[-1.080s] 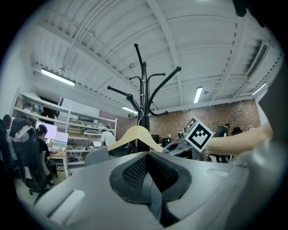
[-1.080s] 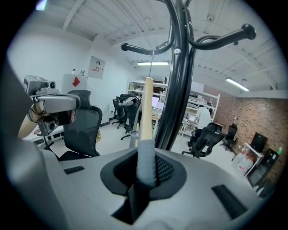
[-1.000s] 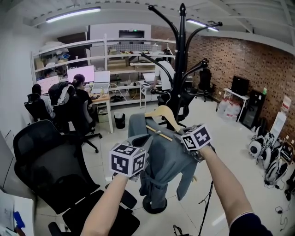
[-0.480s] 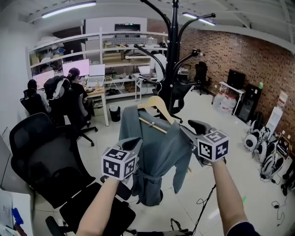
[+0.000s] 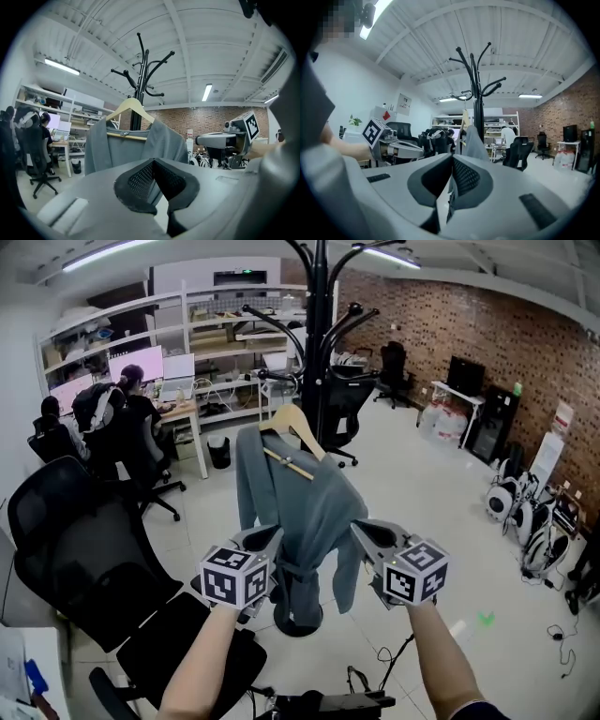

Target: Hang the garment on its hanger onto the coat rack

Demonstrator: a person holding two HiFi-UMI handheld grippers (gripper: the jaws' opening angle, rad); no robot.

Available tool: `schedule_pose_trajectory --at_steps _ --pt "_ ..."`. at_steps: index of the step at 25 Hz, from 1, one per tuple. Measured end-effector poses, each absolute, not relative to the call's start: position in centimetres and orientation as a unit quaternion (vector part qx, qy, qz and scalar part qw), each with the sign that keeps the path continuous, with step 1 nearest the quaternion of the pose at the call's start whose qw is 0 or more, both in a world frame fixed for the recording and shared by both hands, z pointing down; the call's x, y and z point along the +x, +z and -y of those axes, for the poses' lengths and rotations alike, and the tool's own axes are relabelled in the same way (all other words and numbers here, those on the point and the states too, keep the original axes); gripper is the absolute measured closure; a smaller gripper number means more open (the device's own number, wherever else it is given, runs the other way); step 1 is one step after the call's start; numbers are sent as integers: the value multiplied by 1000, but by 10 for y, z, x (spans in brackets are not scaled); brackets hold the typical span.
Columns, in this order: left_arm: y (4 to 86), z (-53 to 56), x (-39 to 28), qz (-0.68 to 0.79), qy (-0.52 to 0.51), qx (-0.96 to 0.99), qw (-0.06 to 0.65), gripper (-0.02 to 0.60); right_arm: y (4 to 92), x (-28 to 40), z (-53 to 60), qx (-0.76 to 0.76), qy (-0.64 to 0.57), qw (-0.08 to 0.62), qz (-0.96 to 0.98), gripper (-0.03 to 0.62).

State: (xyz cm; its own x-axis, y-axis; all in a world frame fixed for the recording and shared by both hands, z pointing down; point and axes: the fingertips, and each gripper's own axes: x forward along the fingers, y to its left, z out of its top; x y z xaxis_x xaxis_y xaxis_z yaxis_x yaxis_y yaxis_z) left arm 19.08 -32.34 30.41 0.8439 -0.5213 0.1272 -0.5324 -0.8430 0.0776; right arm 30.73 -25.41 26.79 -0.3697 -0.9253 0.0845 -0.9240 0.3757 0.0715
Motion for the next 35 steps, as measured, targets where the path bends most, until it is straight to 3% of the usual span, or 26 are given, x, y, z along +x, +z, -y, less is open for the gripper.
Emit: schedule_pose_trajectory --at_steps 35 --pt "310 293 200 263 38 962 60 584 290 278 248 503 8 55 863 591"
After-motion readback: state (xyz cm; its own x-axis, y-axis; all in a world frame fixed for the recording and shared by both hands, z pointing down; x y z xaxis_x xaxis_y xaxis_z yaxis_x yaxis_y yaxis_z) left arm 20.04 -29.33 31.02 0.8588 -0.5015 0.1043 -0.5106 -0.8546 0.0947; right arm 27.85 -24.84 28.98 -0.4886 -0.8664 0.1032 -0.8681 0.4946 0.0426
